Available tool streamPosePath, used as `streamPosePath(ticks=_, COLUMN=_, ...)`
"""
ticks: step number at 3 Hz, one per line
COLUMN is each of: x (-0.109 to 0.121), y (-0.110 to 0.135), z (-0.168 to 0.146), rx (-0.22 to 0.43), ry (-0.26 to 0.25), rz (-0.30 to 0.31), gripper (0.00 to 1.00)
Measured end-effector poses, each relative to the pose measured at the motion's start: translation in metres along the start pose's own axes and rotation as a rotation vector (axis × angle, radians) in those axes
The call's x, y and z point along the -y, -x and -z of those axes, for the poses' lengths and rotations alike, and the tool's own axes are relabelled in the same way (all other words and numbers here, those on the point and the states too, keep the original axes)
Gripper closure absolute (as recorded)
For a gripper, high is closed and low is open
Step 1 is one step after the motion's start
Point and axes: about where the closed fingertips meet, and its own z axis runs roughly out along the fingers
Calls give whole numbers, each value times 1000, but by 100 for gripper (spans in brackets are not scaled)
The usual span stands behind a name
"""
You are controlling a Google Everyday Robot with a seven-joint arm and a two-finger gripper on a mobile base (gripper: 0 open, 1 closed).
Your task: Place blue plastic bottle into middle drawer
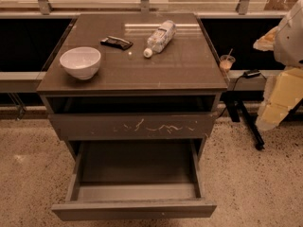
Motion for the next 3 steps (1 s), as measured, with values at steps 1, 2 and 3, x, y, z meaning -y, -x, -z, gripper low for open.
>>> streamPosePath(ticks=1, x=0, y=0, z=0, rx=0, ry=0, rz=0, gripper=0)
streamPosePath(ticks=2, x=-2, y=12, z=-24, rx=-57, ry=16, rz=91, gripper=0)
streamPosePath(ticks=3, x=-25, y=32, z=-59, rx=-77, ry=26, rz=272, gripper=0)
